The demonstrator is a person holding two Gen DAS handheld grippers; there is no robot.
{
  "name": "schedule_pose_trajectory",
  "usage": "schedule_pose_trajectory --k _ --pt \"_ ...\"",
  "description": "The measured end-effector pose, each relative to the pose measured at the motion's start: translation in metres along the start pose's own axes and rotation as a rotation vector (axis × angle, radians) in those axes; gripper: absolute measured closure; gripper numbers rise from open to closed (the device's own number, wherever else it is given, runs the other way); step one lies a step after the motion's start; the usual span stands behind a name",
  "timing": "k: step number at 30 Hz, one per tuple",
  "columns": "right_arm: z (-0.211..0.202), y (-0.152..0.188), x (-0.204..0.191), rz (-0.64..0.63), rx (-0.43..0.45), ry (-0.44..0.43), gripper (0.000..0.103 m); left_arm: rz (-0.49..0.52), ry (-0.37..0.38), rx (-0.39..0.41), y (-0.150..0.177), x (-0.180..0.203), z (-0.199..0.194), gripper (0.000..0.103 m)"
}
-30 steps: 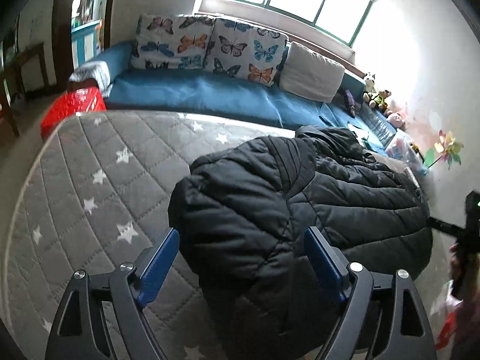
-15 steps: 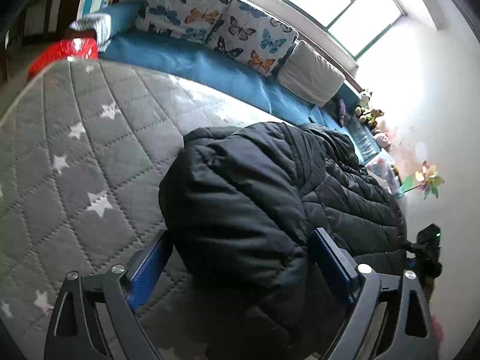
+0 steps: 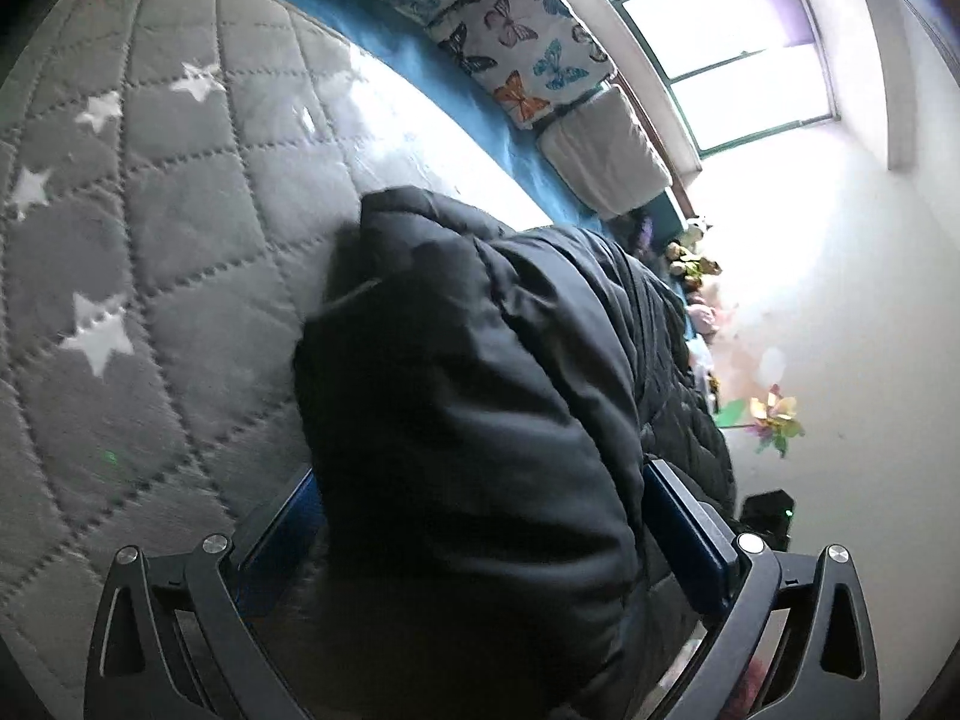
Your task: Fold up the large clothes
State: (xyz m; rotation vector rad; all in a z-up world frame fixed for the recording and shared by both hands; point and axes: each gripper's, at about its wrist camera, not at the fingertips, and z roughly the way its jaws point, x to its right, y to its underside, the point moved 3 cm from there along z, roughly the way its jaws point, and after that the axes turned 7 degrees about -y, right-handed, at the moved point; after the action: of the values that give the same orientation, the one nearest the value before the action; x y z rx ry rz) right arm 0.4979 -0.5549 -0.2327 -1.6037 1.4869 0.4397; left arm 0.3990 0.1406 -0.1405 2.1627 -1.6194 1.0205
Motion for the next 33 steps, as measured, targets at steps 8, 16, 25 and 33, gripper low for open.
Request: schedule_pose_trajectory --k 8,16,25,33 --pt "-0.002 0.007 -0.009 -0.05 -0.079 0.022 0.0 0.136 -0.064 -0.067 0.008 0.024 0.009 0.0" --pt "0.0 0.0 -0.003 -0.035 -0.112 -0.018 0.0 0.09 -0.026 -0.098 0.004 0.016 0.016 0.0" --pt "0.006 0.006 -0.022 -0.093 -0.147 -0.034 0.0 0.103 -0.04 -0.073 0.022 0.037 0.011 0.0" --pt "0.006 0.005 -0.013 -0.098 -0.135 -0.067 0.0 0.079 -0.037 -0.079 0.017 0.035 0.022 0.0"
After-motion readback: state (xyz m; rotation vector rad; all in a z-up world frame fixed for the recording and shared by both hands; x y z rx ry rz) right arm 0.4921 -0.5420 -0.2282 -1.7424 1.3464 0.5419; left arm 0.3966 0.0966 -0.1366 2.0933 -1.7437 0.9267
